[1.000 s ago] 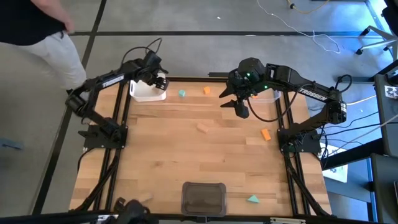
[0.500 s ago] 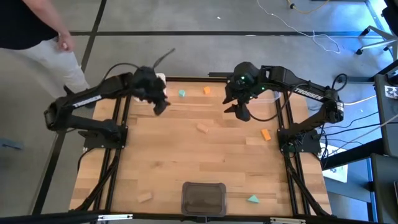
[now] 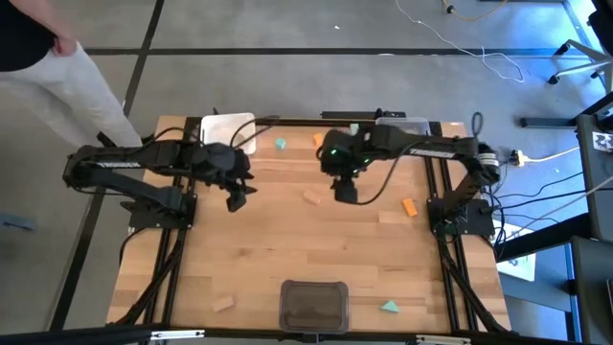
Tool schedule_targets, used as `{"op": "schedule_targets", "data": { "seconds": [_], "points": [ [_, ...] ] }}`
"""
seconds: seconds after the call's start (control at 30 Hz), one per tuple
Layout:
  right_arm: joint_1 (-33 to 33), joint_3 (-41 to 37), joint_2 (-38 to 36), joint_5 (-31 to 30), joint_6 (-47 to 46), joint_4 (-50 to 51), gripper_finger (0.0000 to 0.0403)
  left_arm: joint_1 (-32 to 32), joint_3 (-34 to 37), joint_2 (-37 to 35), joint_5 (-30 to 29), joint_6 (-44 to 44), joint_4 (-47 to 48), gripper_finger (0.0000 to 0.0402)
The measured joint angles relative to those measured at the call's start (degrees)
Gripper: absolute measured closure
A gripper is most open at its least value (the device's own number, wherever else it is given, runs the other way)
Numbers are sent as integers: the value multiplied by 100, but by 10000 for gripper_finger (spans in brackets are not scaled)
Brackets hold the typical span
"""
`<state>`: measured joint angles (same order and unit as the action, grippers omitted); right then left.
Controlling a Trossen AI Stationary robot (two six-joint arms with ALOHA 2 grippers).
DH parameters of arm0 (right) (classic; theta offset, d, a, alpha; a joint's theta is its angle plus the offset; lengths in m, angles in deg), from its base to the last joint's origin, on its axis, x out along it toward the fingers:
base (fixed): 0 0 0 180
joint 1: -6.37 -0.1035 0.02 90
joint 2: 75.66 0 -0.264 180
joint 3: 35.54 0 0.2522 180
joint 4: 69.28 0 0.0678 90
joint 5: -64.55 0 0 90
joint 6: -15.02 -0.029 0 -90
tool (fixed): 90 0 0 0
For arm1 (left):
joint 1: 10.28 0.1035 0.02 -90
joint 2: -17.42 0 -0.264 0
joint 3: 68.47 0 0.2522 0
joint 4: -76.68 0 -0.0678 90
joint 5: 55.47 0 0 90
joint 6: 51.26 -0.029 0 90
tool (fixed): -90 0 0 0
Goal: Sort & place blocks by color
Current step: Put the top brown block into the white bin
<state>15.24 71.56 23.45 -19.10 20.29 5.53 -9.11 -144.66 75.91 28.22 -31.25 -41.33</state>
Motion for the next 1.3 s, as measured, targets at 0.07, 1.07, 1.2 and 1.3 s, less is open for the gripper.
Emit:
{"op": "schedule_targets", "data": {
  "seconds": [0.07, 1.07, 1.2, 1.3],
  "points": [
    [-65, 0, 264, -72, -135, -98, 204, -184, -6, -32, -62, 86, 31, 205],
    [-195, 16, 2349, -359, -989, -1230, 204, -1452, 0, -806, -957, 1112, 578, 205],
    [-195, -1, 2569, -522, -1152, -1213, 204, -1452, 0, -801, -957, 1110, 578, 205],
    [-195, -6, 2652, -524, -1144, -1281, 204, -1450, 0, -801, -957, 1110, 580, 205]
  ]
}}
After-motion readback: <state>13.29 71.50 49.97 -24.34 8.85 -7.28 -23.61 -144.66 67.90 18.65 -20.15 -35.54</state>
